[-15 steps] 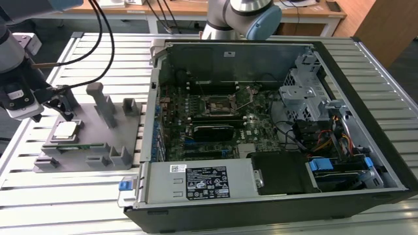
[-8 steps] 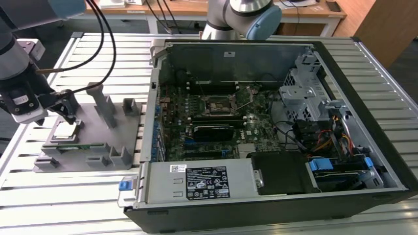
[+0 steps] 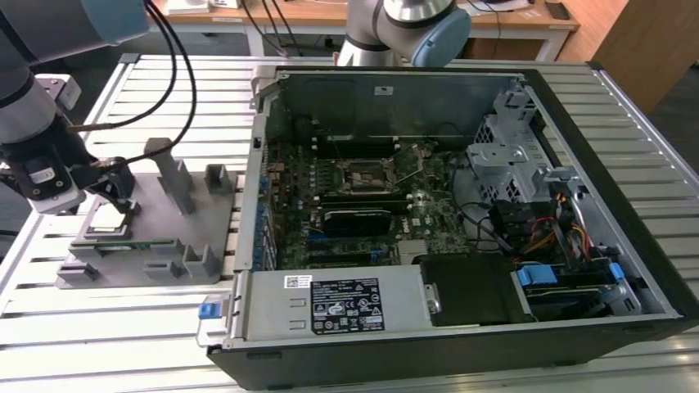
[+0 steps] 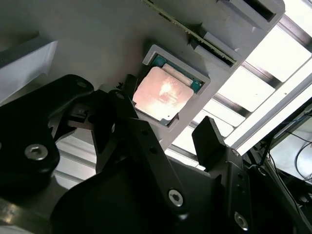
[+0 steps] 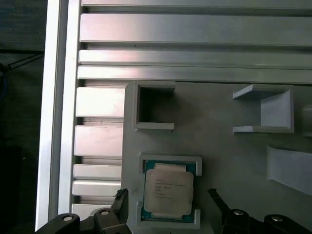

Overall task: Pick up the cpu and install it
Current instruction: 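Pick up the cpu and move it towards the insertion slot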

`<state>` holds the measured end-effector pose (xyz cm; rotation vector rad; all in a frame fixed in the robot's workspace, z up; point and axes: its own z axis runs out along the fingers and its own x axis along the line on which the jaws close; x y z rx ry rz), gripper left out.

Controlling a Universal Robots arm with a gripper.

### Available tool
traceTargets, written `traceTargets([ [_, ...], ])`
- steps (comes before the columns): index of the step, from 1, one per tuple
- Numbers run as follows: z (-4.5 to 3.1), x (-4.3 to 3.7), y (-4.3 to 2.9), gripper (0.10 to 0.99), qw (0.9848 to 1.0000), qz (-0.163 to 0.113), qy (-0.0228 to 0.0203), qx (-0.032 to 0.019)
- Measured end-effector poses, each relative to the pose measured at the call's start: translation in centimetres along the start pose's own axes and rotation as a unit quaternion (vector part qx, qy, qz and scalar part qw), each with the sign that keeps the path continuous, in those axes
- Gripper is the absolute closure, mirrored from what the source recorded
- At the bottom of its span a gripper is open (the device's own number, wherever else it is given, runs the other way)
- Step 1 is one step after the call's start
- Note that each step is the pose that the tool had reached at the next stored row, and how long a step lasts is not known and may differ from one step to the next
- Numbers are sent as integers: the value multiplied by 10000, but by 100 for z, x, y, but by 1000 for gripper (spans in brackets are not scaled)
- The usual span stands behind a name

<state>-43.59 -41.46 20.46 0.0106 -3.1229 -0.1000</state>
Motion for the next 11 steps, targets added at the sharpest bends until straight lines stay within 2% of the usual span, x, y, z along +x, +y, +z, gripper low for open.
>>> traceTargets([
  [11, 113, -20, -7, 357, 10000, 49, -3, -2],
])
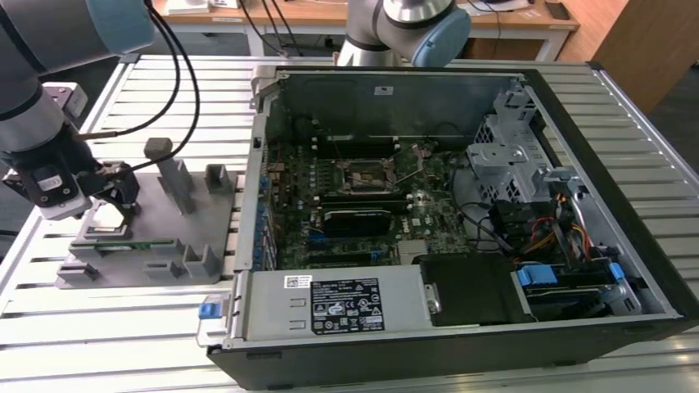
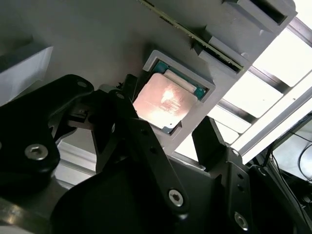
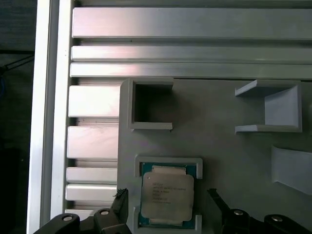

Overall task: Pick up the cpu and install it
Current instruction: 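Pick up the cpu and move it towards the insertion slot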

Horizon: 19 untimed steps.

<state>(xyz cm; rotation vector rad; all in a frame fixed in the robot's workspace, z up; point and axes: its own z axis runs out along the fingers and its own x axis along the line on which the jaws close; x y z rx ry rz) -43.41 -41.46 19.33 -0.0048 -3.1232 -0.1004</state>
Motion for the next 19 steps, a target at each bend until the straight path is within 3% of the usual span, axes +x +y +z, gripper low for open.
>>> traceTargets([
  [10, 87, -16, -6, 373, 10000, 54, -3, -1],
  [12, 89, -16, -6, 498, 10000, 54, -2, 0],
  [14, 88, -16, -6, 549, 10000, 54, -2, 0],
  [19, 18, -15, -1, 549, 10000, 54, -4, -6],
])
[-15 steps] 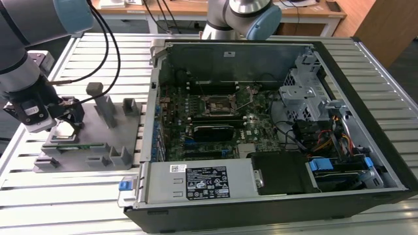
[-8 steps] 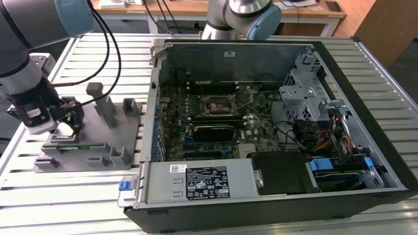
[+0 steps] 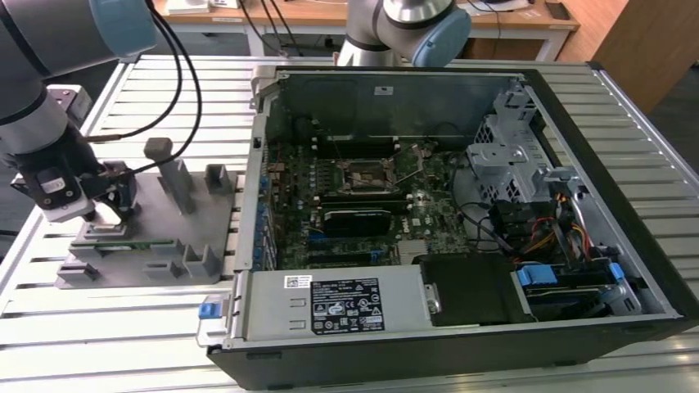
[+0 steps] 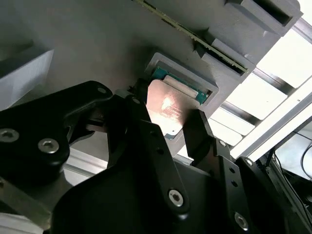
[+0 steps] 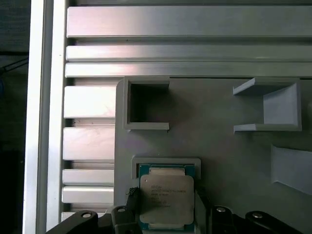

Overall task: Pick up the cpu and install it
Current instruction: 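Pick up the cpu and move it towards the insertion slot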

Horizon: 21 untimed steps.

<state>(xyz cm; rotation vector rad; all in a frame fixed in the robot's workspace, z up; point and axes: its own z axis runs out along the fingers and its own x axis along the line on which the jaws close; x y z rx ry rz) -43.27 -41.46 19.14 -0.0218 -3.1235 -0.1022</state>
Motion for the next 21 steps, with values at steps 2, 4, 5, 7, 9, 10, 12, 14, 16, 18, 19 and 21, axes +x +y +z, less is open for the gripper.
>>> traceTargets([
  [2, -48, 1, 3, 549, 10000, 0, 1, 0],
  [4, -105, 2, 7, 549, 10000, 0, 0, 0],
  [5, -142, 2, 10, 549, 10000, 0, -1, 0],
  [7, -206, 4, 14, 549, 10000, 0, 0, 0],
  [9, -259, 4, 17, 549, 10000, 0, 0, 0],
  [10, -284, 5, 19, 549, 10000, 0, 0, 0],
  [12, -329, 6, 22, 549, 10000, 0, 1, 0],
  [14, -380, 6, 25, 549, 10000, 0, 0, 0],
  [16, -434, 7, 28, 549, 10000, 0, 0, 0],
  [18, -486, 8, 32, 549, 10000, 0, 0, 0],
  [19, -514, 9, 34, 549, 10000, 0, 0, 0],
  [21, -568, 10, 37, 549, 10000, 0, 0, 0],
])
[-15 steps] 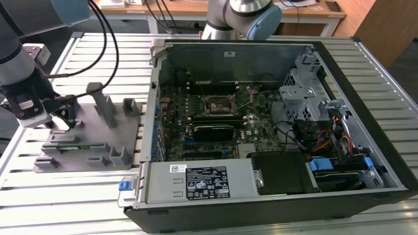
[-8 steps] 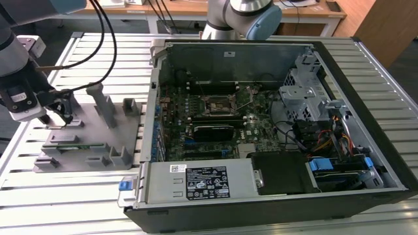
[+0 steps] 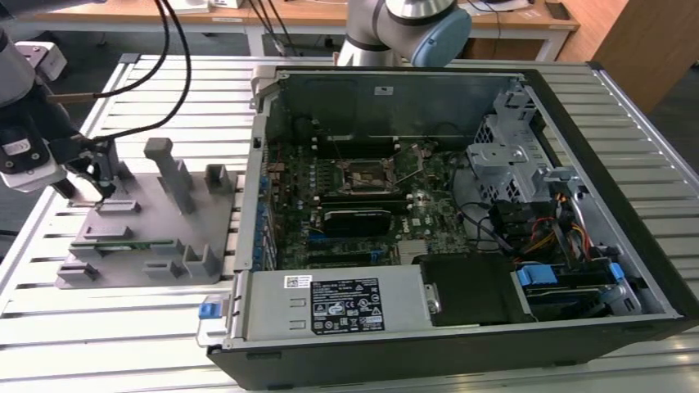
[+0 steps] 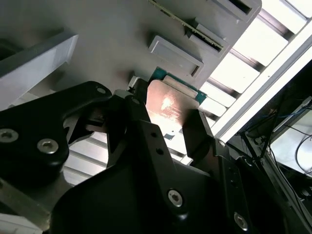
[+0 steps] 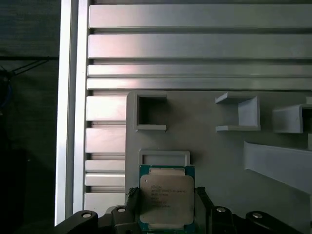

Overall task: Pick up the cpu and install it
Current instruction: 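Pick up the cpu and move it towards the insertion slot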

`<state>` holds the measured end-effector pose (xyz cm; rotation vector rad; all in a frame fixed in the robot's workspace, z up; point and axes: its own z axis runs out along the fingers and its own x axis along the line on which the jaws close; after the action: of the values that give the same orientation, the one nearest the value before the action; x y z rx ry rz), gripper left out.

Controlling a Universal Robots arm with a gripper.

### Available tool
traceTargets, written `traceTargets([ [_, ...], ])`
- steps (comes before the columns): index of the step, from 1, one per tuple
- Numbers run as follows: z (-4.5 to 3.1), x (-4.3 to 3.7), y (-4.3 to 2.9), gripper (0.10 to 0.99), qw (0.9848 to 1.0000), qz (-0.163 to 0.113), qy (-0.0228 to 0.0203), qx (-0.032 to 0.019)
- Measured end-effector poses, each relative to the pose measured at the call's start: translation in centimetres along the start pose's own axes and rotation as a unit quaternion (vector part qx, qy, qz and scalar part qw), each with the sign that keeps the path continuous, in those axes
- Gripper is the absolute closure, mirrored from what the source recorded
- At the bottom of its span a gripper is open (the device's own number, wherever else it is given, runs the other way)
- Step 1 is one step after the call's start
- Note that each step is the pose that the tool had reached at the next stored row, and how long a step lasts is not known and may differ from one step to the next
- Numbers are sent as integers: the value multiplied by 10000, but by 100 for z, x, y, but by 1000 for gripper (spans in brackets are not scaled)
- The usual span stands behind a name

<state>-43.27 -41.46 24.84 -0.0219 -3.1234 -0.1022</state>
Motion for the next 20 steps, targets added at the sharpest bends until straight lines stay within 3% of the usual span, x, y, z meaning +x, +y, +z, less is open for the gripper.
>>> traceTargets([
  [20, -608, 10, 40, 549, 10000, 0, 0, 0],
])
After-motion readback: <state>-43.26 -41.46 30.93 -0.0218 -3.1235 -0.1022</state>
